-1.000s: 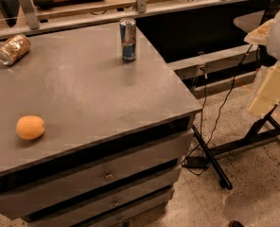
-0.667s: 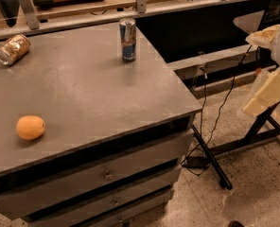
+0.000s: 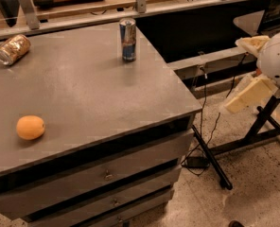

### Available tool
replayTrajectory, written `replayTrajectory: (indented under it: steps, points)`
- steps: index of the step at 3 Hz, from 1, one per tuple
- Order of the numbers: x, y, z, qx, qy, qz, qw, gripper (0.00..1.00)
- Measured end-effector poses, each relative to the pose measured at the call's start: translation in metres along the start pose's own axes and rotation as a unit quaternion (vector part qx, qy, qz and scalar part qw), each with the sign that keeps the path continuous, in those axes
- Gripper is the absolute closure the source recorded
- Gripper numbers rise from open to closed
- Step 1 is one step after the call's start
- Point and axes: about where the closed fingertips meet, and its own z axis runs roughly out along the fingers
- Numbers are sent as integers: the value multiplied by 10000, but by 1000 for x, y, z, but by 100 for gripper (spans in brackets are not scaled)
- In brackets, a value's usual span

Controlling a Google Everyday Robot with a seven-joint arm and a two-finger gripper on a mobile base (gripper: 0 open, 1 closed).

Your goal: Move redbull can near orange can

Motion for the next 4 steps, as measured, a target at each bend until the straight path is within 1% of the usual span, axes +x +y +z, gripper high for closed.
replayTrajectory:
  steps: [1,2,3,4]
  points:
    - [0,0,0,0,0,0,10000,0]
    - [-15,-7,6,170,-397,84,9990,0]
    - [-35,-23,22,413,-1035,333,9932,0]
    - [-56,-39,43,402,-1577,549,9851,0]
